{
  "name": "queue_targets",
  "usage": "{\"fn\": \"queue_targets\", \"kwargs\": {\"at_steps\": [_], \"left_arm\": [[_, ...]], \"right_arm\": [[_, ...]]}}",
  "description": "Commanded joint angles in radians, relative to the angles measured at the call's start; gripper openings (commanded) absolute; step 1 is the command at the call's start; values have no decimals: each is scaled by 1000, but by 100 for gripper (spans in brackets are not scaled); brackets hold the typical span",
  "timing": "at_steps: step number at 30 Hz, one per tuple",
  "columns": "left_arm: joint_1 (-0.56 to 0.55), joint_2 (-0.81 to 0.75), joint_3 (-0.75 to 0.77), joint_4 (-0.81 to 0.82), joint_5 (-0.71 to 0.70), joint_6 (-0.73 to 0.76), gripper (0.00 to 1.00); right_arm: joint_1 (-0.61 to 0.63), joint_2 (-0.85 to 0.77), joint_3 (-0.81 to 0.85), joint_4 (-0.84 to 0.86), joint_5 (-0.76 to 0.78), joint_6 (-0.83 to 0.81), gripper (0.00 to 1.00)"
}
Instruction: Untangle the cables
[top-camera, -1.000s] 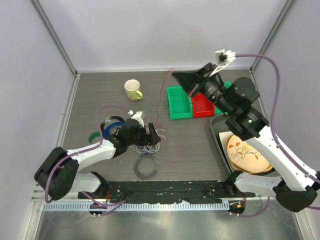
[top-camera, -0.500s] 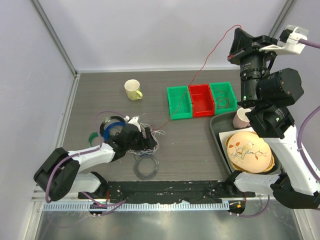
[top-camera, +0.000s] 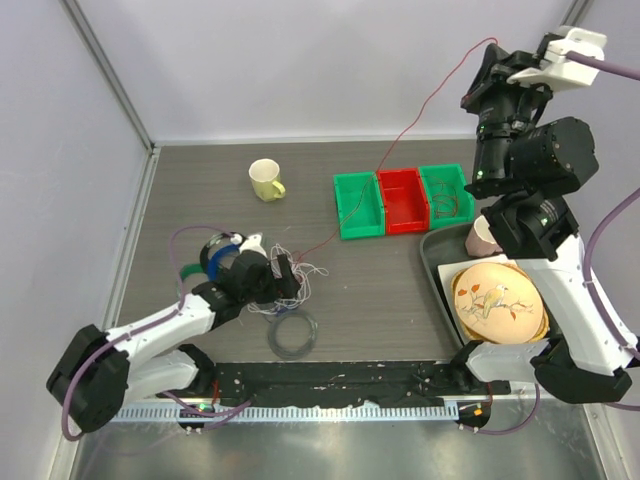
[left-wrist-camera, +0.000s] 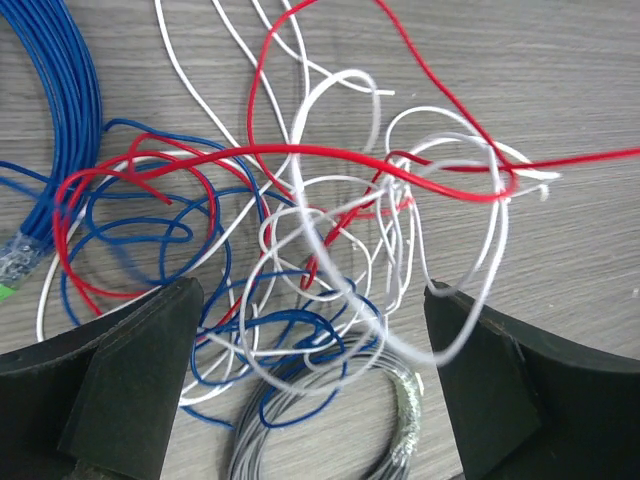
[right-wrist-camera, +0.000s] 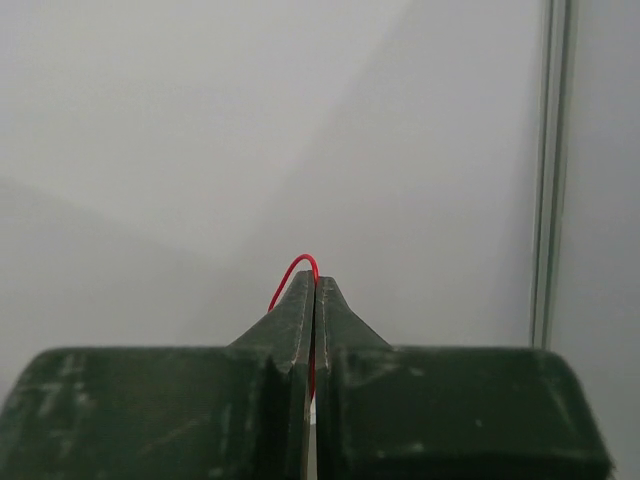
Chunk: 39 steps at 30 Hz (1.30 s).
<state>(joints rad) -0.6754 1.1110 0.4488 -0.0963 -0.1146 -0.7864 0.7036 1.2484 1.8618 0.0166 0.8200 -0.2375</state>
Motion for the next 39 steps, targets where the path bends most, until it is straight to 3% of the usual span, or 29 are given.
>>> {"fn": "queue_targets", "kwargs": {"at_steps": [1,7,10,17,27,29,30,32,33,35,36,39], "left_arm": [[5,-106,57,-86,-24,-4,100],[-1,-258,157,85,300,180,100],[-1,-238,192,191,371,303,100],[-1,44,365,238,507,542,100],[-12,417,547,378,653,515,98],[-12,464,567,376,706,498,90],[-12,470,571,386,717,481,73],[-12,466,568,406,714,461,58],[-12,457,562,412,702,452,39],[-12,414,558,414,658,438,18],[-12,392,564,394,592,428,0],[-10,269,591,331,389,401,0]], "right_arm": [[-4,-21,-84,23,-103,-46,1],[-4,-73,-165,-93,-421,120,1],[-4,-58,-138,-113,-441,142,1],[-4,-17,-41,-182,-424,127,1],[-4,-23,-32,-184,-392,141,1],[-4,-20,-30,-184,-355,142,1],[-4,-18,-35,-184,-345,142,1],[-4,-18,-44,-184,-305,147,1],[-4,-18,-55,-184,-298,148,1],[-4,-27,-70,-184,-277,156,1],[-4,-32,-91,-184,-268,161,1],[-4,-75,-171,-184,-205,175,1]]}}
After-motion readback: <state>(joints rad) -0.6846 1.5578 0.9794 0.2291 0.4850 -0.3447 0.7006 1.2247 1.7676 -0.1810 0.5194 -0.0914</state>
